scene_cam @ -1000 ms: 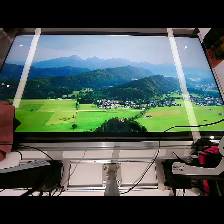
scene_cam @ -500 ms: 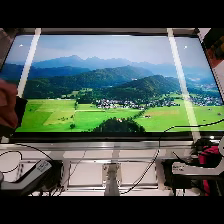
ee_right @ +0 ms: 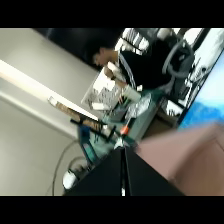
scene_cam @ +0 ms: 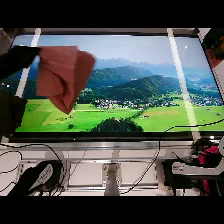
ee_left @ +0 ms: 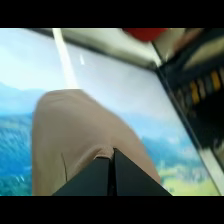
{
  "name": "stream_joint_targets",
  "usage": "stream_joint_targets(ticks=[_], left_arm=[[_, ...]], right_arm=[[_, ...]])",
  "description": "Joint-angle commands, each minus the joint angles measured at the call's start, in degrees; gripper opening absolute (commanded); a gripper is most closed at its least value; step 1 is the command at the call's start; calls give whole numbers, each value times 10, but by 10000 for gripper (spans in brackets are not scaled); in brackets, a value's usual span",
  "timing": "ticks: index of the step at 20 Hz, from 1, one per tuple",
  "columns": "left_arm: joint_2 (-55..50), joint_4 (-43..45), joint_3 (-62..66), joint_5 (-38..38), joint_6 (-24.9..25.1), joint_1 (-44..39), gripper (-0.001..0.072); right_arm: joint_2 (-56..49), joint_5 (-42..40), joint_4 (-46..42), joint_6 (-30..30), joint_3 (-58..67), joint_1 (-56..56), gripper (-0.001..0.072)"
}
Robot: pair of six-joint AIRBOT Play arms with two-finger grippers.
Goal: Fold the clothes and pants, and hang the long-sleeved shirts on hangers.
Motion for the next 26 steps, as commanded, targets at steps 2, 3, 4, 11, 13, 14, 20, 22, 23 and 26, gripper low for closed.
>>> stream_joint_targets(ticks=[2, 3, 4, 11, 13, 14, 20, 22, 23, 26], left_arm=[[-54, 111, 1, 76, -44, -195, 13], [-76, 111, 1, 92, -44, -229, 13], [-98, 111, 1, 104, -44, -259, 13], [-218, 124, 1, 105, -15, -359, 424], [-213, 125, 1, 102, -15, -350, 424], [-208, 129, 1, 98, -15, -346, 424], [-167, 278, 1, 60, -58, -325, 334], [-150, 319, 1, 41, -82, -320, 341], [-139, 330, 1, 26, -82, -320, 356], [-93, 364, 1, 2, -82, -320, 371]], right_arm=[[0, -33, 0, 0, 0, 0, 12], [0, -33, 1, 0, 0, 0, 12], [0, -33, 1, 0, 0, 0, 12], [0, -40, 0, 0, 0, -2, 12], [0, -43, -11, 0, 0, -2, 12], [0, -42, -19, 0, 0, -2, 12], [0, -48, -86, 0, 0, -2, 12], [0, -47, -88, 0, 0, -2, 12], [0, -47, -90, 0, 0, -2, 12], [0, -47, -122, 0, 0, -2, 11]])
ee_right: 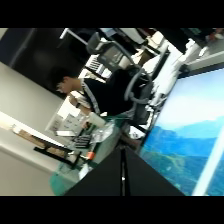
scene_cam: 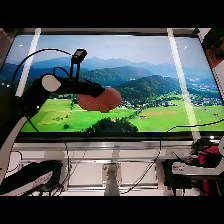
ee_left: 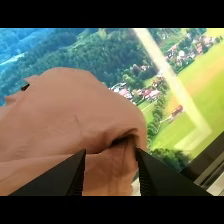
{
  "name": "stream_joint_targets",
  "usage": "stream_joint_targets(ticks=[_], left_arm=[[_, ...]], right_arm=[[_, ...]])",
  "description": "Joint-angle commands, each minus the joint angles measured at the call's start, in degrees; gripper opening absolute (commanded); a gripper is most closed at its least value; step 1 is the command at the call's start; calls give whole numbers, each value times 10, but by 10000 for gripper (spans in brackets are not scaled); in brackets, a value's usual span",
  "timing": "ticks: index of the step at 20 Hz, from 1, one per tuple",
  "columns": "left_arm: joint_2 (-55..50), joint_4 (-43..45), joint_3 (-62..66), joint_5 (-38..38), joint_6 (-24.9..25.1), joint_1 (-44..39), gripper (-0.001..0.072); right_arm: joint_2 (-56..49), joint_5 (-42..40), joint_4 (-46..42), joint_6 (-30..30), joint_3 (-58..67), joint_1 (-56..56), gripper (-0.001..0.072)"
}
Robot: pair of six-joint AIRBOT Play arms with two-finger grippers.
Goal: Fold the clothes and pants, and hang the long-sleeved shirts on hangers.
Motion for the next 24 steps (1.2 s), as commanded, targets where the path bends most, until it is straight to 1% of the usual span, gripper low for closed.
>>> stream_joint_targets(ticks=[1, 2, 4, 6, 7, 8, 10, 11, 13, 15, 16, 17, 18, 20, 21, 22, 23, 24], left_arm=[[52, 73, 1, -28, -12, 2, 369], [68, 91, 1, -28, -12, 2, 365], [92, 115, 1, -28, -12, 2, 312], [103, 141, 1, -29, -12, 2, 35], [103, 159, 0, -30, -12, 2, 19], [101, 180, 0, -31, -17, 3, 19], [93, 225, 0, -43, -66, 14, 18], [88, 241, -4, -57, -87, 30, 16], [85, 241, -35, -73, -107, 84, 16], [85, 205, -86, -98, -112, 150, 16], [85, 171, -116, -106, -105, 184, 16], [85, 121, -151, -107, -83, 218, 16], [85, 54, -189, -107, -48, 251, 16], [85, -83, -260, -108, 25, 299, 17], [84, -130, -289, -107, 43, 312, 17], [84, -156, -311, -103, 46, 317, 18], [84, -167, -324, -97, 46, 317, 17], [84, -179, -333, -90, 44, 312, 22]], right_arm=[[0, 0, -55, 0, 0, 0, 12], [0, 2, -83, 0, 0, 0, 11], [0, 2, -149, 0, 0, 0, 11], [-1, 11, -232, 0, 0, 0, 11], [-1, 21, -264, 0, -7, 0, 9], [-1, 38, -284, -1, -23, 0, 8], [-9, 95, -289, -29, -63, 0, 6], [-17, 124, -285, -30, -82, 2, 6], [-35, 169, -250, -46, -131, 2, 6], [-47, 191, -209, -67, -195, 3, 5], [-50, 198, -192, -79, -231, 5, 6], [-52, 198, -183, -92, -266, 10, 6], [-54, 198, -179, -104, -303, 18, 6], [-66, 193, -177, -106, -363, 44, 6], [-76, 182, -179, -106, -386, 61, 9], [-87, 167, -189, -106, -399, 79, 11], [-100, 148, -217, -106, -402, 101, 56], [-111, 122, -245, -106, -402, 122, 202]])
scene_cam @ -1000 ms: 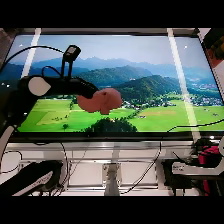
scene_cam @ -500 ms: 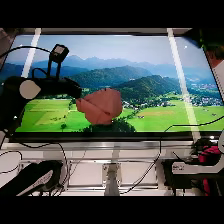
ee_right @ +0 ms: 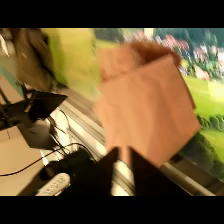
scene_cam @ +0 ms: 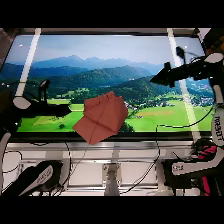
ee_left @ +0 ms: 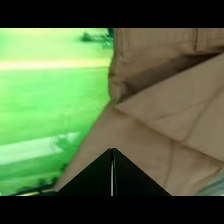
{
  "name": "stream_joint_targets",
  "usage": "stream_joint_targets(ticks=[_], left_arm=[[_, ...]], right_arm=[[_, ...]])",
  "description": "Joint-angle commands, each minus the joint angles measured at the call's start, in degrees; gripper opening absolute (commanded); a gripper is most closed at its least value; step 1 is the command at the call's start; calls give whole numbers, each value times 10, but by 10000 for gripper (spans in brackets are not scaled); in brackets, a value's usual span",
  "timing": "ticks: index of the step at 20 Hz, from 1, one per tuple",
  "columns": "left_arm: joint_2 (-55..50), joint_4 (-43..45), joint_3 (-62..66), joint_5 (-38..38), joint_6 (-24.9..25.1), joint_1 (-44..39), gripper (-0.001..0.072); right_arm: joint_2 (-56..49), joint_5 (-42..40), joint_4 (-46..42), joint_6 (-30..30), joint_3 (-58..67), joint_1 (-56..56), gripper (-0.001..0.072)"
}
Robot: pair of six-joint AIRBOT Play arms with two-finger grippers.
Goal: Fold the clothes and pants, and hang the long-sleeved shirts on hangers.
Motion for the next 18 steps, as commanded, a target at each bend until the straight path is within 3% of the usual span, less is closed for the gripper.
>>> stream_joint_targets(ticks=[1, 2, 3, 4, 5, 8, 12, 18], left_arm=[[0, -116, -57, 12, 33, 18, 30], [0, -133, -57, 22, 33, 13, 38], [0, -152, -57, 31, 33, 10, 172], [0, -176, -57, 39, 33, 8, 357], [0, -195, -57, 43, 33, 8, 411], [0, -208, -57, 52, 33, 9, 410], [0, -208, -57, 51, 33, 8, 410], [0, -208, -57, 51, 33, 8, 410]], right_arm=[[-37, -69, -71, -7, -36, 69, 385], [-45, -98, -94, -7, -36, 91, 454], [-52, -125, -113, -9, -36, 115, 454], [-57, -144, -124, -26, -36, 136, 454], [-62, -151, -128, -59, -36, 155, 453], [-67, -156, -167, -162, -36, 190, 453], [-67, -179, -166, -357, -28, 209, 453], [-67, -293, -163, -497, -3, 257, 454]])
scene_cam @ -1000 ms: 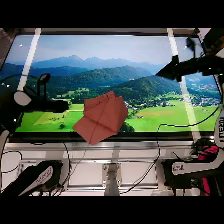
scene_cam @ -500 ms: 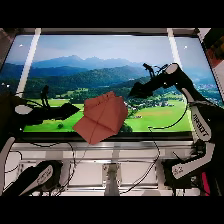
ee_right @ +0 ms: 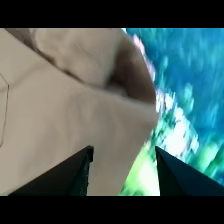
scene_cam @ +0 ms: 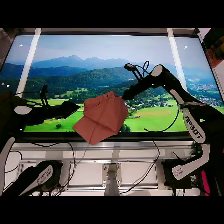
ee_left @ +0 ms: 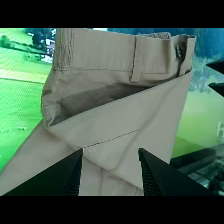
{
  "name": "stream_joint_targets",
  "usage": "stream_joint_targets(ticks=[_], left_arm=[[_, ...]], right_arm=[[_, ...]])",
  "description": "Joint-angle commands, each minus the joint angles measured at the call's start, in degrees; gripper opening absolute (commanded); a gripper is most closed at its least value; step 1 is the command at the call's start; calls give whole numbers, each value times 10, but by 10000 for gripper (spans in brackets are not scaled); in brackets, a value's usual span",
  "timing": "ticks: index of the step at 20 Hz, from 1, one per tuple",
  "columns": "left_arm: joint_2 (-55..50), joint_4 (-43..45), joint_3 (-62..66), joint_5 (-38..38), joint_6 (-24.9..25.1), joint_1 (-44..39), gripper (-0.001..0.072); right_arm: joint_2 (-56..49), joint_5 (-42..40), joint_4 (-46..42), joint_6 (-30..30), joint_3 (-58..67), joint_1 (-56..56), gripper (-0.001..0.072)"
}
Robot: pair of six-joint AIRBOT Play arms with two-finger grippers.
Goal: Fold the clothes and pants, and hang the long-sleeved shirts on hangers.
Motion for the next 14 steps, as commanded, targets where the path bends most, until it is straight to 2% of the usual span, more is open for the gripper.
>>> stream_joint_targets(ticks=[1, 3, 5, 9, 14], left_arm=[[0, -3, 0, 1, 0, 0, 410], [0, -3, 0, 1, 0, 0, 409], [0, -3, 0, 1, 0, 0, 410], [0, -3, 0, -4, 0, 0, 409], [0, -3, 0, -12, 0, 0, 409]], right_arm=[[-1, -90, -4, -125, 8, 38, 453], [-1, -99, -10, -182, 8, 65, 453], [-1, -99, -17, -203, 7, 89, 454], [-10, -88, -27, -203, 7, 113, 453], [-11, -19, -31, -203, 7, 116, 443]])
